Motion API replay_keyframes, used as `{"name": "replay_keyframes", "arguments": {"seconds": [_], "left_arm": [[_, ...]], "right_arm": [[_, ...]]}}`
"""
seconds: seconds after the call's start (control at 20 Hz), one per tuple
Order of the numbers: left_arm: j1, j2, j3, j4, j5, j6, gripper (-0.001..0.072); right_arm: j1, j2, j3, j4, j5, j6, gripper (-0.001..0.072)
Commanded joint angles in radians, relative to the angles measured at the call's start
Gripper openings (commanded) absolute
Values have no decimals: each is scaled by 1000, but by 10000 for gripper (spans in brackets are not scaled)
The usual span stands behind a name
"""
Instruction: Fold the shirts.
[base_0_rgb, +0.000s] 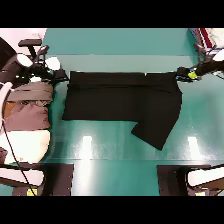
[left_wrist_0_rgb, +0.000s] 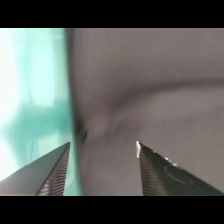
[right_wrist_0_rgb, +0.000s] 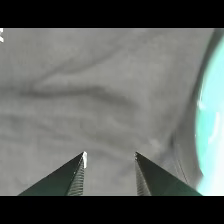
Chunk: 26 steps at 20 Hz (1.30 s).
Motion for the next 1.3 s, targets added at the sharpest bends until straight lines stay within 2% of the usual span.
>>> {"name": "replay_keyframes", "arguments": {"seconds": [0.0, 0.05, 0.15, 0.3, 0.5, 0.85, 1.15, 1.2, 1.25], "left_arm": [[62, 104, -65, 60, -214, -9, 494], [66, 143, -123, 67, -237, -13, 495], [66, 217, -253, 62, -222, -32, 495], [66, 294, -435, 69, -186, -45, 495], [64, 300, -565, 40, -139, -49, 495], [-55, 299, -583, 25, -59, -66, 493], [-62, 299, -583, 26, -36, -111, 491], [-62, 299, -583, 24, -29, -110, 310], [-62, 299, -583, 24, -27, -109, 96]], "right_arm": [[-50, 149, -102, 22, 63, 0, 369], [-64, 202, -155, 56, 61, -1, 371], [-87, 291, -253, 137, 62, -4, 513], [-91, 397, -364, 187, 45, -6, 512], [-55, 474, -431, 187, 27, -6, 511], [-40, 510, -435, 186, 33, -2, 511], [-42, 510, -436, 176, 59, -2, 511], [-42, 510, -436, 174, 62, -2, 511], [-42, 510, -436, 174, 72, -2, 511]]}}
